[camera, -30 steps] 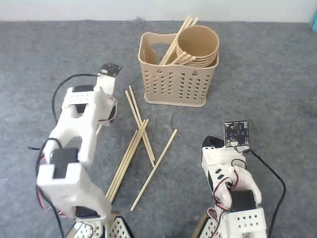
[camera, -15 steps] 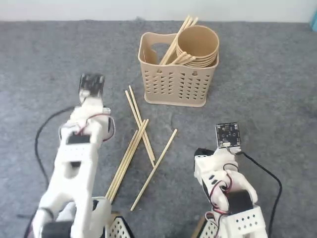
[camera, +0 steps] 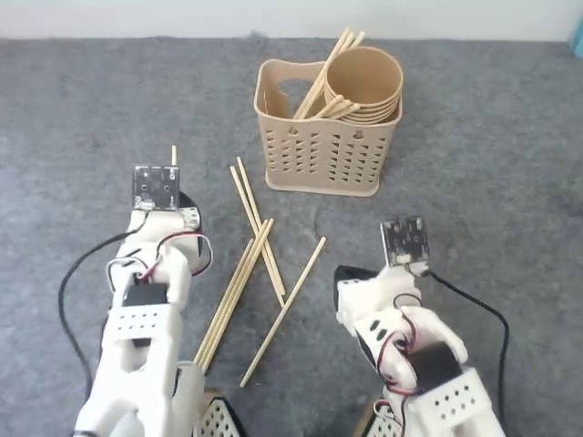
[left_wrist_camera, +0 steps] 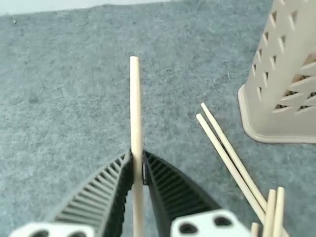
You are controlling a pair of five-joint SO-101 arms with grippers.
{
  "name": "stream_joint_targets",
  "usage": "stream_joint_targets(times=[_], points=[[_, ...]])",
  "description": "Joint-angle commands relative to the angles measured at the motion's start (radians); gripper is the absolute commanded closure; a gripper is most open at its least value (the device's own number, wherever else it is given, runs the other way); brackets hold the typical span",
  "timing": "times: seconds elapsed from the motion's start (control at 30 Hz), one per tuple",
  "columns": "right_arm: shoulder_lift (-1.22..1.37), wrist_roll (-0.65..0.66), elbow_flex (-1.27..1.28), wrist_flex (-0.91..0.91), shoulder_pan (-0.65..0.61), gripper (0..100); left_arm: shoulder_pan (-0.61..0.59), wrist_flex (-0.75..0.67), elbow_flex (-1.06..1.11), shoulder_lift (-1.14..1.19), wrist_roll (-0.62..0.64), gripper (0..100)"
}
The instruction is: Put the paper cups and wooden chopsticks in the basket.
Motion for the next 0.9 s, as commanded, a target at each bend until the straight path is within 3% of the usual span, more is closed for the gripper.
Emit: stream_joint_targets(times=[0.0, 0.23, 0.43, 0.87], points=[[0.346, -0.021, -0.239, -0.079, -0.015, 97.6, 0.002, -0.117, 0.05, -0.071, 0.008, 99], [0.92, -0.19, -0.494, -0.22, -0.016, 96.3, 0.0, -0.129, 0.071, -0.103, 0.006, 99], [1.27, -0.33, -0.634, -0.325, -0.031, 82.8, -0.003, -0.129, 0.071, -0.103, 0.005, 99], [1.414, -0.333, -0.706, -0.389, -0.054, 85.3, -0.041, -0.167, 0.073, -0.1, 0.006, 99]])
